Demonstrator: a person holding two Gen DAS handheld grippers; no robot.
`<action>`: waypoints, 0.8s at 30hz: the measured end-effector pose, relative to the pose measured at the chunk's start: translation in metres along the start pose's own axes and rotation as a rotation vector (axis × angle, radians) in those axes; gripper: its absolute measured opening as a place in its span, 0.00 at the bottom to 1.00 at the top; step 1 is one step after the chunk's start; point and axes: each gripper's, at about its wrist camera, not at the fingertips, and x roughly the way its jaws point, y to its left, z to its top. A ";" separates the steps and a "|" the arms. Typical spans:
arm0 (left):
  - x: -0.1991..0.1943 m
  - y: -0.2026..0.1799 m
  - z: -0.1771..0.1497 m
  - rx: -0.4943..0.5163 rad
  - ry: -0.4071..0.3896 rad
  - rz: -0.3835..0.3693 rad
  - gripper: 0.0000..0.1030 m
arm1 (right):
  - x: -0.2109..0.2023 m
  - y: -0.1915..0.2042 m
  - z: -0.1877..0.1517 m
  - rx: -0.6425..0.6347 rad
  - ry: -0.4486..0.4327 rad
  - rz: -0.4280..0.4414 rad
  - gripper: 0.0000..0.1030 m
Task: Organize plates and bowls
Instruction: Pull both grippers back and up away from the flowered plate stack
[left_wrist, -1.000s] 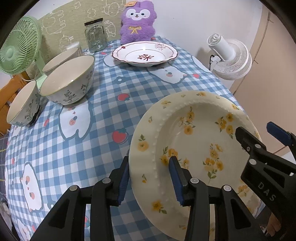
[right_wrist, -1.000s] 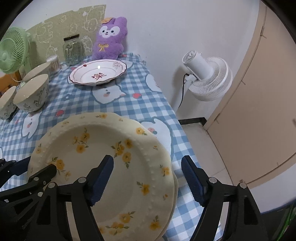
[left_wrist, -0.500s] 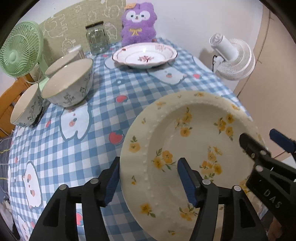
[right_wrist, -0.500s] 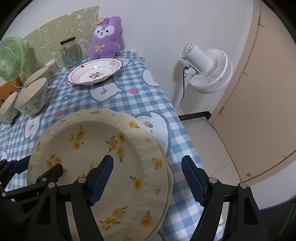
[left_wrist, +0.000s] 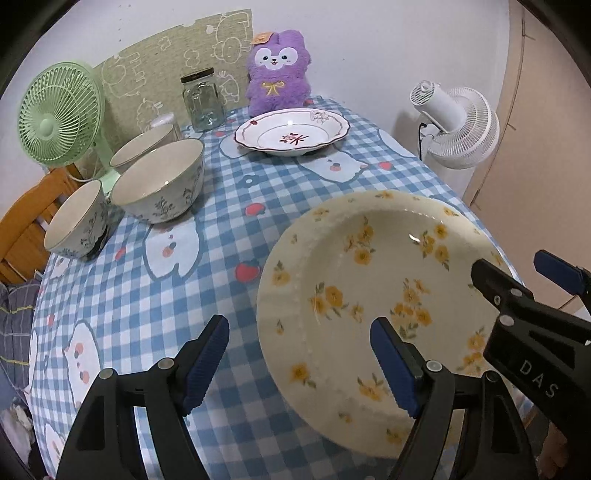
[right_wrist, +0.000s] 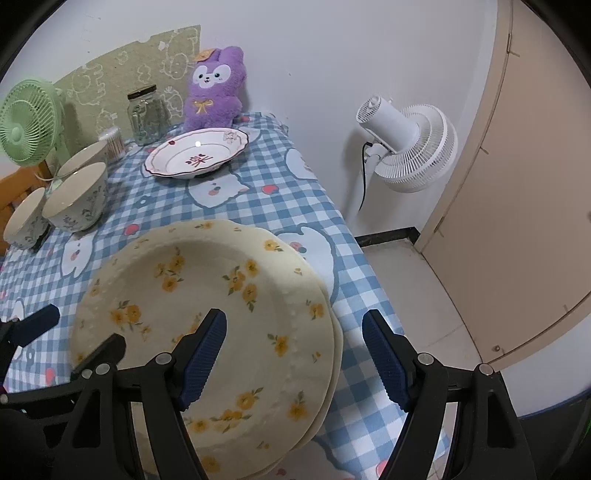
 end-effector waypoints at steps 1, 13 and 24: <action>-0.002 -0.001 -0.003 0.001 0.001 -0.008 0.78 | -0.002 0.001 -0.001 0.000 -0.003 0.004 0.76; 0.000 -0.020 -0.018 -0.007 0.011 -0.006 0.78 | -0.004 0.001 -0.010 -0.024 -0.011 0.049 0.76; 0.002 -0.026 -0.013 -0.020 0.007 0.017 0.78 | 0.006 -0.004 -0.011 -0.015 0.009 0.081 0.76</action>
